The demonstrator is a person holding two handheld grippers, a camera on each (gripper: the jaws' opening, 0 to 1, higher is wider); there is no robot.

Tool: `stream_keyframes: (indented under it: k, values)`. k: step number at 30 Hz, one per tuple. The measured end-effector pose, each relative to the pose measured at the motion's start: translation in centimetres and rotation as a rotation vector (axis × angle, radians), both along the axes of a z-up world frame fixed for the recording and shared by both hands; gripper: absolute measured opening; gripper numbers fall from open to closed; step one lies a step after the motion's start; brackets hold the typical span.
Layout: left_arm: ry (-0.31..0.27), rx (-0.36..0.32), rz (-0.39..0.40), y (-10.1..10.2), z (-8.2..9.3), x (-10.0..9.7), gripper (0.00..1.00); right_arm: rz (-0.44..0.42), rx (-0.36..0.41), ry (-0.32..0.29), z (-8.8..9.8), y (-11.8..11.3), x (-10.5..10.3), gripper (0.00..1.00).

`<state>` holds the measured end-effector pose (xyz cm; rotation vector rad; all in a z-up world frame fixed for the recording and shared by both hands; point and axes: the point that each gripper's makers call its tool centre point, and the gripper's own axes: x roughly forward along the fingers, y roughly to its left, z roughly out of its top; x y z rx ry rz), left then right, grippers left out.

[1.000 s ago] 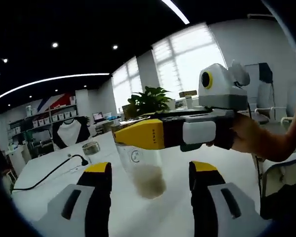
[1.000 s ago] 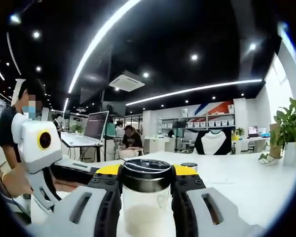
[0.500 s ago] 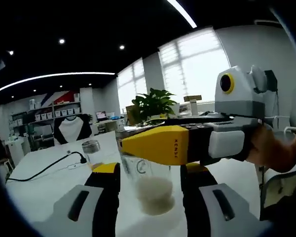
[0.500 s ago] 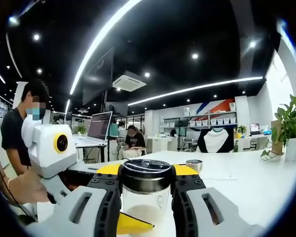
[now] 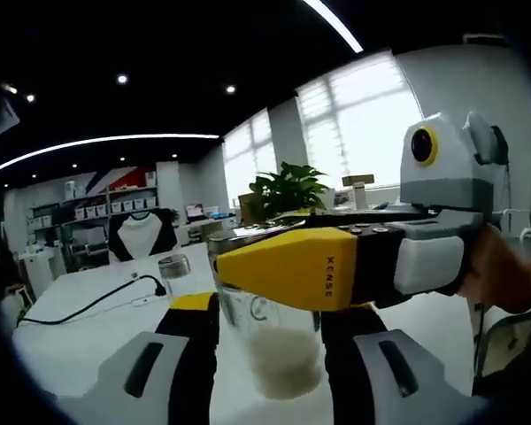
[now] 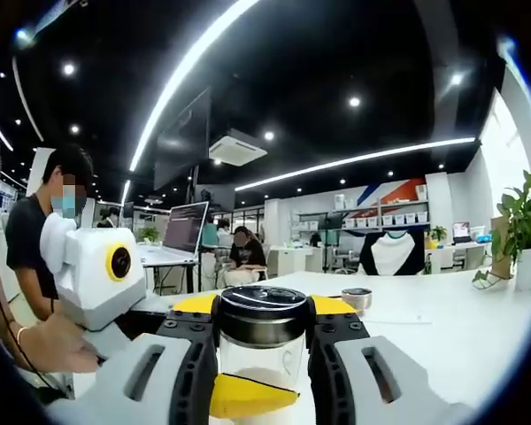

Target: Rotate the seasoning bottle until the label or dispensing opening points toward the visible target arrow and the bottle remains upright within the marked orientation range

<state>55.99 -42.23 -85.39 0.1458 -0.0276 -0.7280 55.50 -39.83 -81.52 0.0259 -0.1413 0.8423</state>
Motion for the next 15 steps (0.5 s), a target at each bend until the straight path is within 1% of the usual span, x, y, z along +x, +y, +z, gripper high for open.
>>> stream_keyframes:
  k: [3, 5, 8, 9, 11, 15]
  values:
    - [-0.021, 0.009, -0.027, -0.3, 0.6, -0.1, 0.47, 0.011, -0.004, -0.002, 0.1, 0.2, -0.3, 0.35]
    - [-0.025, 0.02, -0.038, -0.4, 0.9, 0.0, 0.48, 0.011, -0.009, -0.008, 0.3, 0.2, -0.4, 0.35]
    - [-0.029, 0.018, -0.049, -0.5, 1.2, -0.1, 0.47, 0.012, -0.008, -0.012, 0.6, 0.2, -0.5, 0.35]
    - [-0.028, 0.002, -0.058, -0.5, 1.4, -0.2, 0.47, 0.013, -0.007, -0.016, 0.7, 0.1, -0.6, 0.35]
    - [-0.002, -0.065, -0.081, -0.7, 1.9, -0.2, 0.46, 0.013, -0.006, -0.022, 0.9, 0.1, -0.8, 0.35]
    - [-0.004, -0.063, -0.075, -0.6, 1.7, -0.1, 0.45, 0.013, -0.015, -0.023, 0.8, 0.0, -0.8, 0.35]
